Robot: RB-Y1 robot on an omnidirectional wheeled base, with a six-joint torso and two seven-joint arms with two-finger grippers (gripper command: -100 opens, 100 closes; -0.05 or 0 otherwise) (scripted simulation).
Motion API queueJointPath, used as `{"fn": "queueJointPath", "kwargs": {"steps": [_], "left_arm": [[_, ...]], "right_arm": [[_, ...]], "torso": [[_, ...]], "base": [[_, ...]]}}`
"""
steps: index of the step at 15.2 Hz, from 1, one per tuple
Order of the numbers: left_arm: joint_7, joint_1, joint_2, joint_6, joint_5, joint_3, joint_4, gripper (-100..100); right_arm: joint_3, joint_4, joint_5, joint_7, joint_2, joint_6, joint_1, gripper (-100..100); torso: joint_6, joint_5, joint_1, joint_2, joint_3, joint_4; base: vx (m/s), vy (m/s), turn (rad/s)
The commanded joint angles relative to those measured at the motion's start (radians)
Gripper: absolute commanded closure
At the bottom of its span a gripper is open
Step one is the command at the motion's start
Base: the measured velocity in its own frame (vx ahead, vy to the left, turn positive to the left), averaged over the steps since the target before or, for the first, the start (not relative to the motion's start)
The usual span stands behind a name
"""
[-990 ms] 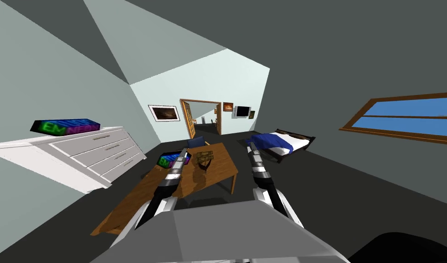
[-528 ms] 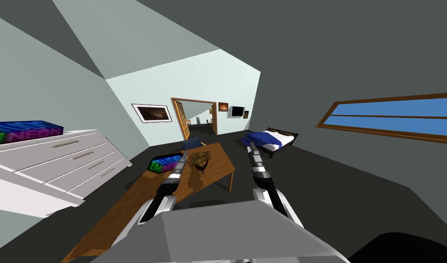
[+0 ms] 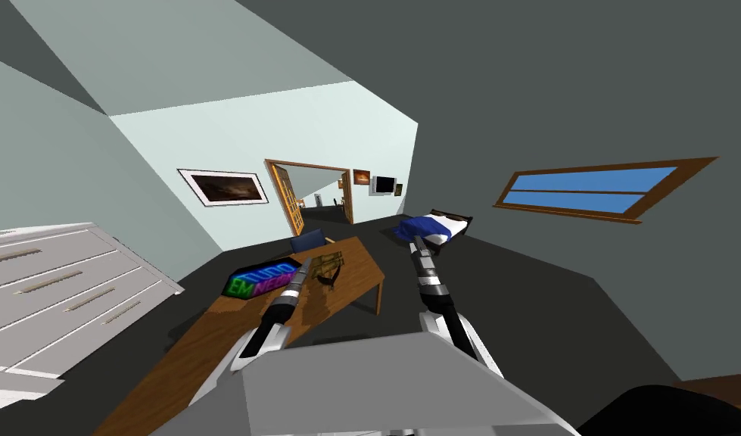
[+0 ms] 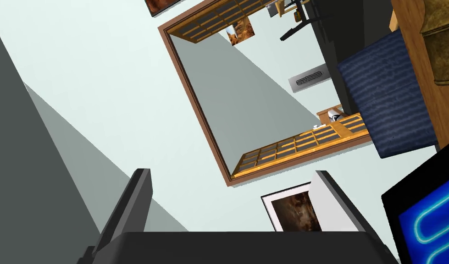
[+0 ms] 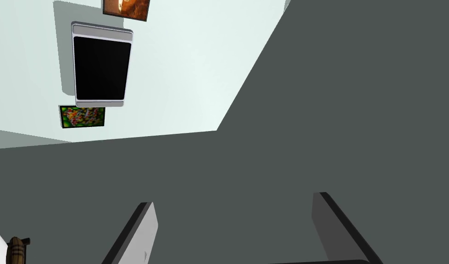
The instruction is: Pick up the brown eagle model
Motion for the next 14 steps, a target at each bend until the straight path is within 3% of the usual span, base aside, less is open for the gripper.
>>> {"fn": "queueJointPath", "kwargs": {"steps": [1,4,5,6,7,14], "left_arm": [[-0.001,-0.014,0.007,0.022,0.004,0.009,0.039,-100],[-0.009,-0.040,0.014,0.071,0.010,0.025,0.114,-100],[-0.009,-0.040,0.014,0.071,0.010,0.025,0.114,-100],[-0.013,-0.053,0.017,0.094,0.013,0.032,0.151,-100],[-0.013,-0.053,0.017,0.094,0.013,0.032,0.151,-100],[-0.028,-0.103,0.025,0.186,0.023,0.062,0.292,-100]], "right_arm": [[0.000,0.000,0.000,0.000,0.000,0.000,0.000,0],[0.000,0.000,0.000,0.000,0.000,0.000,0.000,0],[0.000,0.000,0.000,0.000,0.000,0.000,0.000,0],[0.000,0.000,0.000,0.000,0.000,0.000,0.000,0],[0.000,0.000,0.000,0.000,0.000,0.000,0.000,0],[0.000,0.000,0.000,0.000,0.000,0.000,0.000,0]], "torso": [[0.000,0.000,0.000,0.000,0.000,0.000],[0.000,0.000,0.000,0.000,0.000,0.000],[0.000,0.000,0.000,0.000,0.000,0.000],[0.000,0.000,0.000,0.000,0.000,0.000],[0.000,0.000,0.000,0.000,0.000,0.000],[0.000,0.000,0.000,0.000,0.000,0.000]], "base": [[-0.018,0.028,-0.154],[-0.024,0.028,-0.195],[-0.024,0.030,-0.165],[-0.025,0.028,-0.170],[-0.023,0.029,-0.153],[-0.022,0.026,-0.183]]}}
